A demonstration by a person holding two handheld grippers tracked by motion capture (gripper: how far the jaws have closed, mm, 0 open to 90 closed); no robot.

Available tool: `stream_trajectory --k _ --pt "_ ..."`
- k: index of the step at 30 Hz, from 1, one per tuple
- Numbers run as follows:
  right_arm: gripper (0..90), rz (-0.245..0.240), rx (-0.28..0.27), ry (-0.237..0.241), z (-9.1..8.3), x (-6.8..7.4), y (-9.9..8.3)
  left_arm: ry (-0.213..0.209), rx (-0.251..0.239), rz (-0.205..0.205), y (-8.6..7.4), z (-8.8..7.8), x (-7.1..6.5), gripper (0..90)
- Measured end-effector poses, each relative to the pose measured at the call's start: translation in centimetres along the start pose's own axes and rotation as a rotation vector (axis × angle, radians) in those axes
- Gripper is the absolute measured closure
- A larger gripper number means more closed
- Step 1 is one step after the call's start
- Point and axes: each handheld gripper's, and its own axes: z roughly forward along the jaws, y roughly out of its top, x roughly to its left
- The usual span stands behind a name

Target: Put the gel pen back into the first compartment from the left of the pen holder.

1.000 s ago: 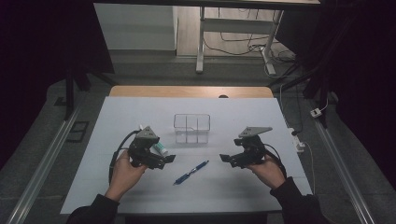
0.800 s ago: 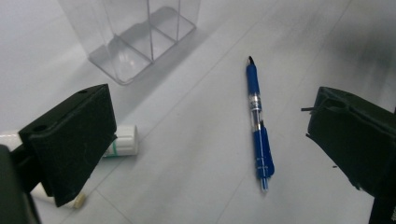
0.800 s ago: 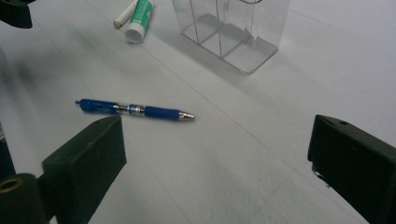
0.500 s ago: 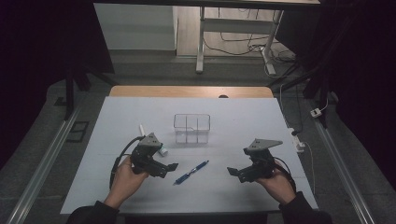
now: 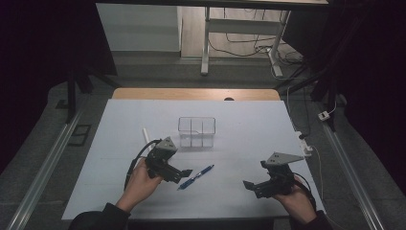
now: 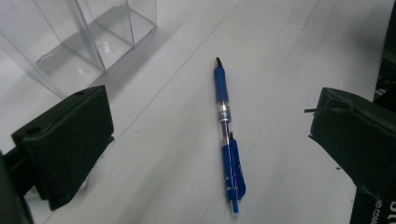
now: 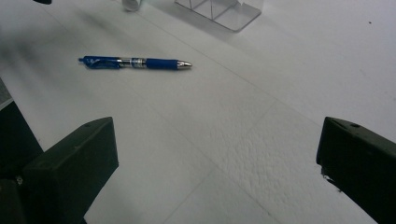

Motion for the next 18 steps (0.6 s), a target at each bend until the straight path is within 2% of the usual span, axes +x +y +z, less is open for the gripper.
stream_trajectory --k 3,12,16,18 --pt "0.0 0.007 0.003 -0.011 -0.5 0.1 -0.4 -0.013 0.017 -0.002 0.5 0.7 0.0 0.0" --pt "0.0 0.04 0.001 -0.052 -2.0 0.1 -1.8 0.003 0.074 0.022 2.0 3.2 -0.2 0.0" --pt "0.0 0.068 0.0 -0.058 -2.6 0.0 -2.4 -0.023 0.103 0.032 2.8 4.6 -0.3 0.0" --pt "0.0 0.074 0.001 -0.059 -2.8 -0.1 -2.6 -0.029 0.127 0.05 3.1 5.4 -0.3 0.0"
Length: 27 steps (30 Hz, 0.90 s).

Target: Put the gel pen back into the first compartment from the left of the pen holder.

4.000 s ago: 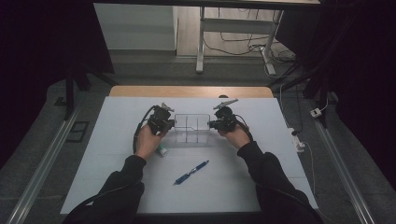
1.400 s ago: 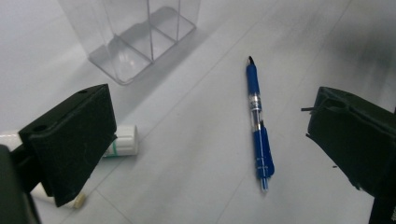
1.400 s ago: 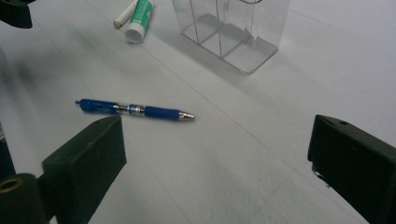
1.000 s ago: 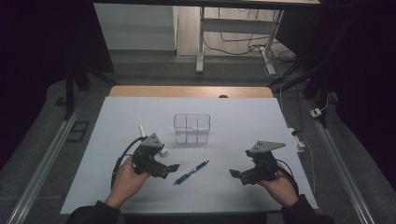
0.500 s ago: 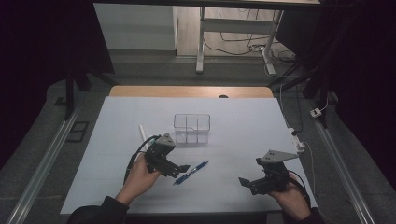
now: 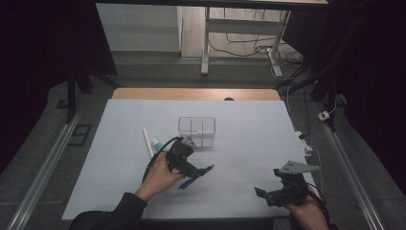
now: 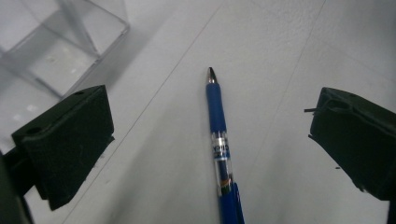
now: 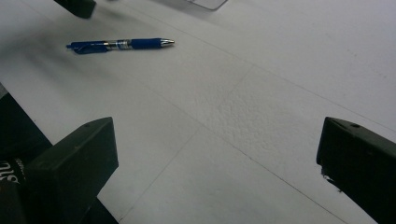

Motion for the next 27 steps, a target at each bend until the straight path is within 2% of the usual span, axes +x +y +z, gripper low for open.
stream_trajectory --k 7,10,14,20,22,24,27 --pt "0.0 0.02 -0.01 -0.004 -0.7 -0.1 -0.4 -0.002 0.075 0.055 0.8 2.2 -0.4 0.0" --pt "0.0 0.026 -0.017 0.0 -0.8 -0.2 -0.5 -0.002 0.1 0.049 1.1 3.2 -0.5 0.0" --pt "0.0 0.023 -0.011 -0.002 -0.8 -0.2 -0.4 0.036 0.155 0.077 1.3 4.3 -0.7 3.1" --pt "0.0 0.027 -0.01 0.009 -0.7 -0.2 -0.5 0.044 0.192 0.102 1.4 4.9 -1.1 23.4" --pt "0.0 0.028 -0.007 0.011 -0.7 -0.3 -0.4 0.046 0.202 0.104 1.5 5.0 -1.1 33.7" --pt "0.0 0.03 -0.003 0.011 -0.7 -0.2 -0.4 0.068 0.213 0.105 1.6 5.1 -1.3 42.3" --pt "0.0 0.027 0.002 0.01 -0.6 -0.2 -0.4 0.074 0.221 0.105 1.8 5.0 -1.3 51.4"
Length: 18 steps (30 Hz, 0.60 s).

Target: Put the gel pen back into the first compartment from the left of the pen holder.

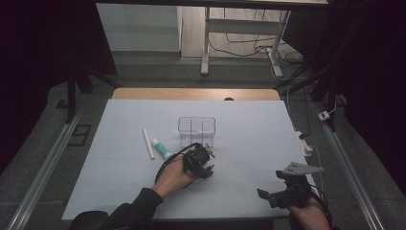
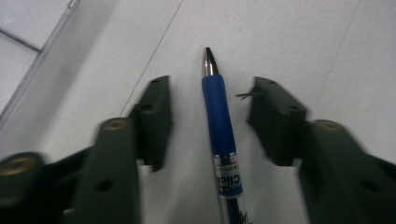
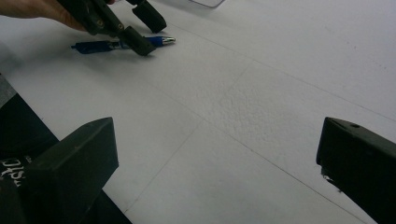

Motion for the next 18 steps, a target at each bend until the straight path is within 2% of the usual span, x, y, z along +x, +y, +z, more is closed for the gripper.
stream_trajectory --k 4,5,6,8,14,18 --pt "0.0 -0.003 0.005 0.005 0.1 0.0 0.0 -0.006 0.012 0.015 0.2 -0.1 -0.2 64.8" --pt "0.0 -0.003 0.006 0.006 0.1 0.0 0.0 -0.005 0.011 0.022 0.2 -0.1 -0.3 70.8" --pt "0.0 -0.001 0.005 0.012 0.1 0.0 0.0 -0.006 0.013 0.009 0.2 -0.1 -0.3 76.3" --pt "0.0 -0.001 0.005 0.012 0.1 0.0 0.0 -0.019 0.02 -0.026 0.3 -0.1 -0.1 77.5" --pt "0.0 -0.001 0.011 0.01 0.1 -0.1 0.0 -0.051 0.005 -0.062 0.1 -0.1 0.3 79.6" --pt "0.0 -0.005 0.012 0.01 0.1 -0.1 0.0 -0.084 -0.033 -0.078 -0.3 -0.5 0.8 79.7"
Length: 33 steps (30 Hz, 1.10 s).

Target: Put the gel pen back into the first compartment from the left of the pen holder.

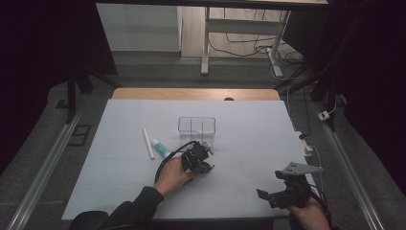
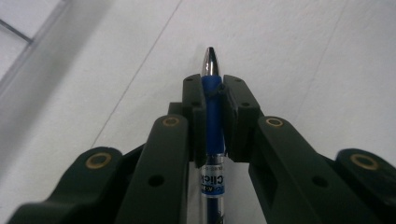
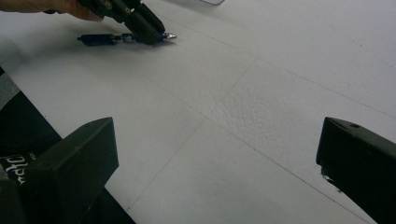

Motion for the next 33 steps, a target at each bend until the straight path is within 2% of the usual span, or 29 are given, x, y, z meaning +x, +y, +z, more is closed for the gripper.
stream_trajectory --k 8,15,27,33 --pt "0.0 -0.001 0.001 0.0 0.0 0.0 0.0 -0.034 -0.117 -0.039 -0.3 -2.2 0.8 79.7" --pt "0.0 -0.001 0.002 0.0 0.0 0.0 0.0 -0.02 -0.204 -0.045 -0.4 -4.6 1.6 79.8" --pt "0.0 -0.003 0.002 0.004 0.1 0.1 0.0 0.032 -0.357 -0.093 -0.5 -9.0 3.5 79.7" --pt "0.0 -0.006 0.004 0.004 0.1 0.1 0.0 0.073 -0.414 -0.109 -0.2 -10.9 4.6 79.6"
